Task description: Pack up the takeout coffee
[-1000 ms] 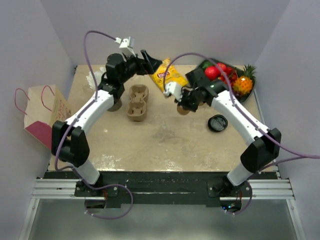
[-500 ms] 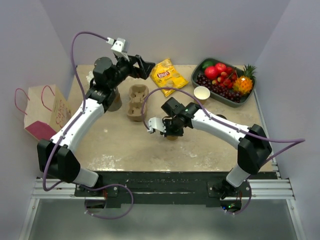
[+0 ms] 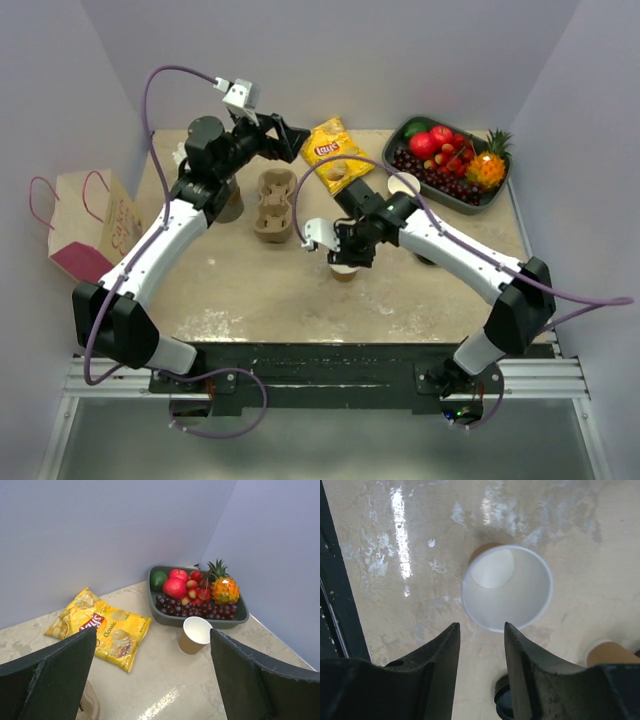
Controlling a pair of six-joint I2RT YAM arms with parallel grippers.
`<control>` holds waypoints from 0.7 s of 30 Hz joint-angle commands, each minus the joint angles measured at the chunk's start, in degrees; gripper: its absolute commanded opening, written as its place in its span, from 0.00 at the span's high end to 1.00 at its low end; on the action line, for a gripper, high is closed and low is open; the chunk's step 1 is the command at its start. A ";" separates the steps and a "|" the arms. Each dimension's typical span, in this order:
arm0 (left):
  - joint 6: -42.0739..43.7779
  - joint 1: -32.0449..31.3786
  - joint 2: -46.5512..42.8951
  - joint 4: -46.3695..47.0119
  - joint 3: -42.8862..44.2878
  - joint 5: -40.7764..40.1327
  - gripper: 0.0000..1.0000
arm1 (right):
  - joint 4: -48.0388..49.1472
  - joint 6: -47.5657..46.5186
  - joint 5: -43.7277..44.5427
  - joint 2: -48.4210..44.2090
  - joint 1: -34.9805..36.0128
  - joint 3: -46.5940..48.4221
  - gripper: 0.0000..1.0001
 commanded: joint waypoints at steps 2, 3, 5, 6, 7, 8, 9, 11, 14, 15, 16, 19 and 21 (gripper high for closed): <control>0.69 0.06 -3.11 2.11 -1.21 2.63 0.00 | -4.66 6.78 -7.20 -3.20 -11.06 10.43 0.59; 1.04 0.06 -3.28 2.46 -1.56 3.67 0.01 | -5.10 8.21 -8.27 -2.50 -14.05 12.18 0.63; 1.39 0.06 -3.64 2.81 -2.44 4.82 0.02 | -5.90 10.49 -10.55 -1.27 -22.40 12.64 0.65; 1.48 0.06 -3.72 2.99 -2.97 5.87 0.03 | -4.94 11.29 -11.44 -1.79 -27.13 10.38 0.69; 1.48 0.06 -3.81 2.99 -3.23 5.97 0.03 | -4.24 11.56 -11.45 -2.31 -31.09 9.22 0.70; 1.39 0.06 -3.73 2.99 -3.32 6.06 0.04 | -3.18 11.30 -11.27 -2.75 -32.69 8.00 0.70; 1.48 0.06 -3.73 3.08 -3.32 6.23 0.04 | -2.65 11.04 -10.40 -3.19 -34.36 5.46 0.71; 1.48 0.06 -3.46 3.16 -3.15 6.32 0.04 | -1.33 10.60 -9.87 -2.85 -40.07 3.33 0.71; 1.39 0.06 -2.50 3.25 -2.18 6.49 0.04 | -1.94 9.81 -11.53 0.74 -48.34 2.36 0.71; 1.30 0.06 -2.23 3.25 -1.92 6.76 0.04 | -1.94 9.63 -11.62 2.41 -49.83 2.27 0.71; 1.30 0.06 -1.54 3.25 -1.31 6.85 0.04 | -2.03 9.37 -11.19 3.47 -52.20 2.18 0.70; 1.39 0.06 -0.30 3.78 -0.43 6.94 0.04 | -1.60 7.78 -9.78 6.38 -55.20 1.57 0.68; 1.92 0.06 0.84 3.96 0.10 7.11 0.04 | -0.10 7.78 -8.73 7.69 -55.82 0.69 0.67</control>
